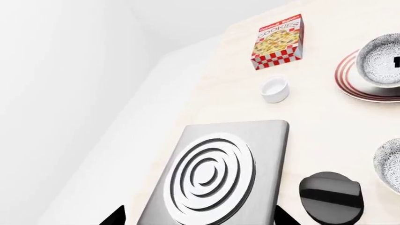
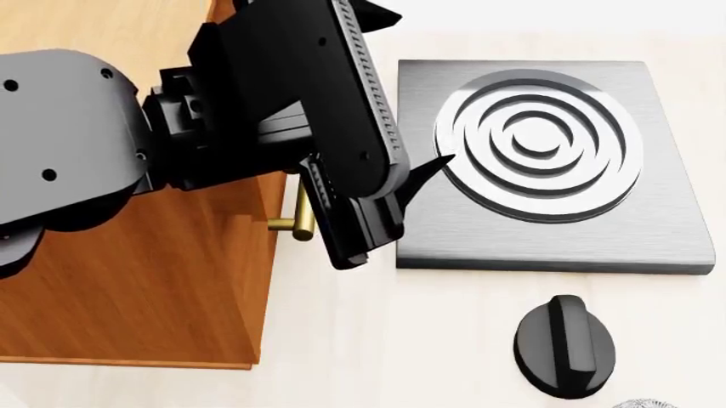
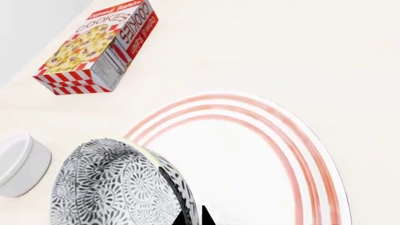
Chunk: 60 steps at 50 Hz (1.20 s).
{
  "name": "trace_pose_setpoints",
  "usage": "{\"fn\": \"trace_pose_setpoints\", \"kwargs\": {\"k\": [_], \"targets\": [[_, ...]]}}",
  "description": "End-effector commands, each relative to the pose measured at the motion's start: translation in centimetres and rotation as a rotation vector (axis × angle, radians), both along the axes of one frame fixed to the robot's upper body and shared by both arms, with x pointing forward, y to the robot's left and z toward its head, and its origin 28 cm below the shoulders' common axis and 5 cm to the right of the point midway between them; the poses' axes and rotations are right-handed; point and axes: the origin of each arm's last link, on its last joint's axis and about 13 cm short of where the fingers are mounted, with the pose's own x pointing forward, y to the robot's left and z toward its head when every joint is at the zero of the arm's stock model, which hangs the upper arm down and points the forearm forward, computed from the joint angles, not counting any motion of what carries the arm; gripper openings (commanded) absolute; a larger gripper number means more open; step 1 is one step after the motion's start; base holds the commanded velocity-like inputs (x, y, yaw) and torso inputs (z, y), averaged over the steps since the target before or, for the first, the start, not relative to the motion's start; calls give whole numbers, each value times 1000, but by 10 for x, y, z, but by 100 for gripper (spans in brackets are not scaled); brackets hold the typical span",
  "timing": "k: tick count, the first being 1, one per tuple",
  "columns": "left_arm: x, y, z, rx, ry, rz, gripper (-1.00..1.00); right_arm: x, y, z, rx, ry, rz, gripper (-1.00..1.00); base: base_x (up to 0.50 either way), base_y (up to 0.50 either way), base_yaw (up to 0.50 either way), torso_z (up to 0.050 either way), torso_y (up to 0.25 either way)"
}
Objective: Pick the akita bowl on the wooden cabinet and place it on the plate.
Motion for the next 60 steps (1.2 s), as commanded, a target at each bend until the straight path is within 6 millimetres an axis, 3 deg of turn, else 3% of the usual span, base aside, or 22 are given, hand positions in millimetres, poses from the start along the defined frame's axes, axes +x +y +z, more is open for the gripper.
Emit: {"fn": "trace_pose_setpoints", "kwargs": {"k": [1, 3, 4, 32, 51, 60], "targets": [[1, 0, -1, -1, 3, -1, 100, 1, -2, -1, -15, 7, 2, -100, 0, 0, 0, 0, 0], [1, 0, -2, 0, 3, 0, 100, 1, -2, -1, -15, 12, 3, -100, 0, 0, 0, 0, 0], [1, 0, -2, -2, 4, 1, 100, 1, -2, -1, -19, 15, 3, 100, 0, 0, 0, 0, 0], [1, 0, -1, -2, 2, 1, 100, 1, 0, 2, -47, 19, 12, 100, 0, 0, 0, 0, 0], [-1, 5, -1, -9, 2, 14, 100, -19, -1, 42, -155, -37, 4, 100, 0, 0, 0, 0, 0], [-3, 4, 0, -8, 0, 14, 100, -20, 4, 53, -174, -83, 28, 100, 0, 0, 0, 0, 0]]}}
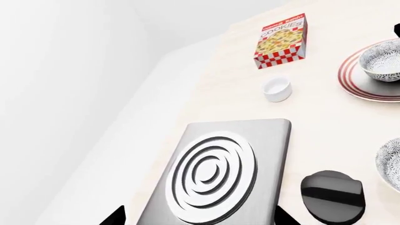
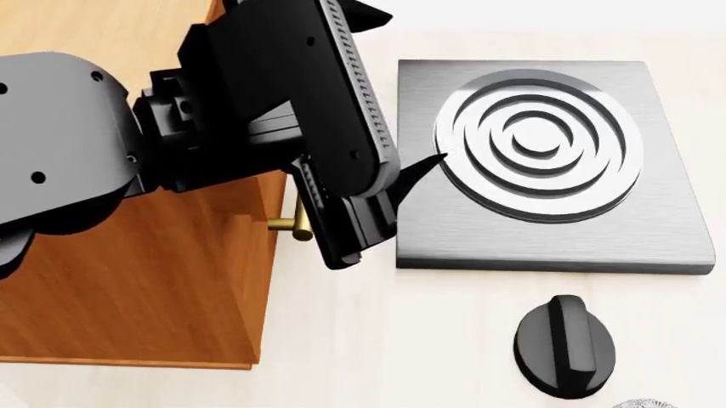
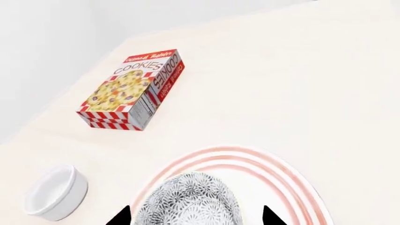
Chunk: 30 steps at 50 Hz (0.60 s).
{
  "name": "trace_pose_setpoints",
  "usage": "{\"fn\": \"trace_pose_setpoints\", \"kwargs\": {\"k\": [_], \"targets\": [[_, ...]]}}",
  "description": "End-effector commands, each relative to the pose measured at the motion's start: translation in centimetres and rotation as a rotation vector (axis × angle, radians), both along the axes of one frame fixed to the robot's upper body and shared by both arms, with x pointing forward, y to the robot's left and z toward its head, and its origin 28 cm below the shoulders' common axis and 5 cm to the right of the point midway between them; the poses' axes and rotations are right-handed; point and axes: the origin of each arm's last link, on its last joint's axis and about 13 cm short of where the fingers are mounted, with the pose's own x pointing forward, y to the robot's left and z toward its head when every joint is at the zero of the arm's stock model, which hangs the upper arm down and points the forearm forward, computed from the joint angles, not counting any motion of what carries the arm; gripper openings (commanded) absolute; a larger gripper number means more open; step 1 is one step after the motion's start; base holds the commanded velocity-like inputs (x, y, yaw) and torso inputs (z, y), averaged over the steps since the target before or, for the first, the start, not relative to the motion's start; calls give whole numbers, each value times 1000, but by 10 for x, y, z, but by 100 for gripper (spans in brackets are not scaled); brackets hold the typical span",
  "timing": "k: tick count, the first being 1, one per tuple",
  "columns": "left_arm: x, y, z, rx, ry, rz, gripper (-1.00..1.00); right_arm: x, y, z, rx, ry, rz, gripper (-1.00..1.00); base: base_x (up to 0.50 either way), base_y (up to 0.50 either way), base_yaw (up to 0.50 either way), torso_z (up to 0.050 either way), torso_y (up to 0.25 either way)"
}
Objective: Pick the akita bowl on the wooden cabinet and place it on the plate.
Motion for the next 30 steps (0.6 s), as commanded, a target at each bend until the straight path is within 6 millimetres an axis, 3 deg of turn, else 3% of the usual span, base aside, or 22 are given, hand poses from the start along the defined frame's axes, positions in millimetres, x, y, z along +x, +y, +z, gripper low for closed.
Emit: {"fn": "trace_pose_setpoints", "kwargs": {"k": [1, 10, 30], "targets": [[-1, 0, 1, 1, -1, 2, 100, -3, 7, 22, -50, -58, 34, 100, 0, 0, 0, 0, 0], [-2, 1, 1, -2, 0, 2, 100, -4, 22, 65, -140, -164, 102, 100, 0, 0, 0, 0, 0], [-1, 3, 1, -6, -2, 6, 100, -11, 55, 126, -278, -325, 232, 100, 0, 0, 0, 0, 0]]}}
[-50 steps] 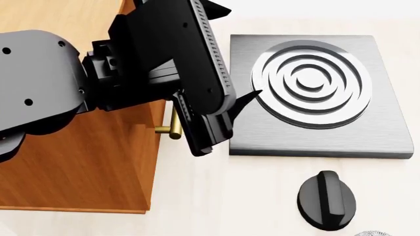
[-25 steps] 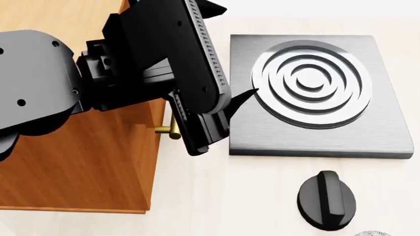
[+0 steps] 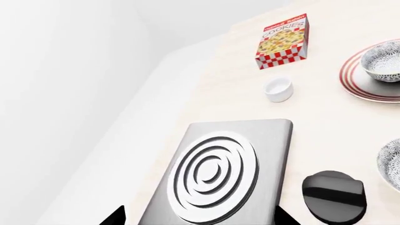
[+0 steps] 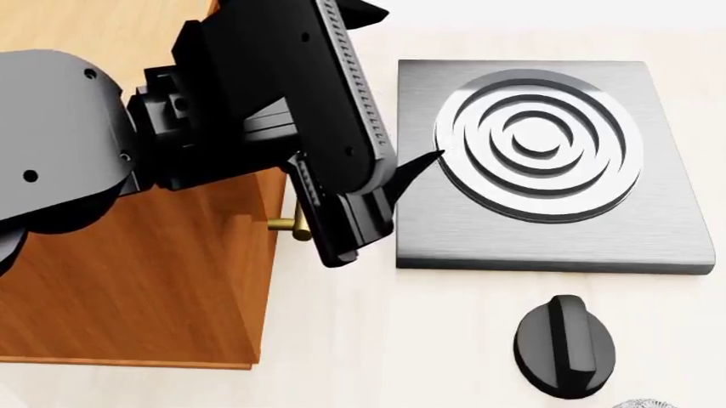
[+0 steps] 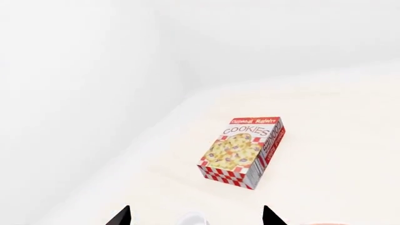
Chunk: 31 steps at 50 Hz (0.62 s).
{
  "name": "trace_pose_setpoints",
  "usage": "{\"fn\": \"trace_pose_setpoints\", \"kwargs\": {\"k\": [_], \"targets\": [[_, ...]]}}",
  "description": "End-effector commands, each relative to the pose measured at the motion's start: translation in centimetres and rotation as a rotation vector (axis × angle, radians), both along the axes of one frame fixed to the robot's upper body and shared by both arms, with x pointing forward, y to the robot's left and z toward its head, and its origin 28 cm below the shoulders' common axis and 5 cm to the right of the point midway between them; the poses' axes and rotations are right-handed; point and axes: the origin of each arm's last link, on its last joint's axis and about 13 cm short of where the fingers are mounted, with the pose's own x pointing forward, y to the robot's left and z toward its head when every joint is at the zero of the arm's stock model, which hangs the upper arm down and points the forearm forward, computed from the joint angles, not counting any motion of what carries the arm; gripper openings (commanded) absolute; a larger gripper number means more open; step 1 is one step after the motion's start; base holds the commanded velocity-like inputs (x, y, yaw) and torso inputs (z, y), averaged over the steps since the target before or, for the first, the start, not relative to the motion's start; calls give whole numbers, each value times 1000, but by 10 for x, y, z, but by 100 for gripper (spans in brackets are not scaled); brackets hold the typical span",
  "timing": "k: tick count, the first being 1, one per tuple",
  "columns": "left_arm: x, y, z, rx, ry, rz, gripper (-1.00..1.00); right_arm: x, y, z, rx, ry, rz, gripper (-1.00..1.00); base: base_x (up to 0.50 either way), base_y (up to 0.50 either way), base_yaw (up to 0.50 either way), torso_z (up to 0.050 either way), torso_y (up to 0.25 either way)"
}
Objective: Pick the akita bowl on the wooden cabinet and place it on the plate.
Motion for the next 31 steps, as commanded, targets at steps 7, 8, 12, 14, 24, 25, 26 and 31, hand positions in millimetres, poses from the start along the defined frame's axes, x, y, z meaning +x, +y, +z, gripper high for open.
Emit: {"fn": "trace_pose_setpoints", "kwargs": {"k": [7, 8, 12, 14, 24, 25, 26, 31], "targets": [[1, 3, -3, -12, 4, 4, 100, -11, 32, 50, -135, -135, 124, 100, 0, 0, 0, 0, 0], [1, 3, -3, -13, 5, 4, 100, -12, 33, 52, -135, -144, 131, 100, 0, 0, 0, 0, 0], [1, 3, -4, -10, 4, 6, 100, -17, 40, 61, -160, -172, 157, 100, 0, 0, 0, 0, 0], [0, 4, -3, -14, 3, 6, 100, -20, 45, 67, -178, -195, 177, 100, 0, 0, 0, 0, 0], [-3, 6, -2, -21, 0, 8, 100, -35, 64, 90, -277, -256, 233, 100, 0, 0, 0, 0, 0], [-3, 6, -2, -20, -2, 9, 100, -36, 65, 91, -276, -261, 240, 100, 0, 0, 0, 0, 0], [-3, 6, -2, -21, -2, 9, 100, -37, 66, 92, -280, -264, 241, 100, 0, 0, 0, 0, 0], [-4, 8, -1, -25, -4, 11, 100, -46, 75, 102, -323, -291, 274, 100, 0, 0, 0, 0, 0]]}}
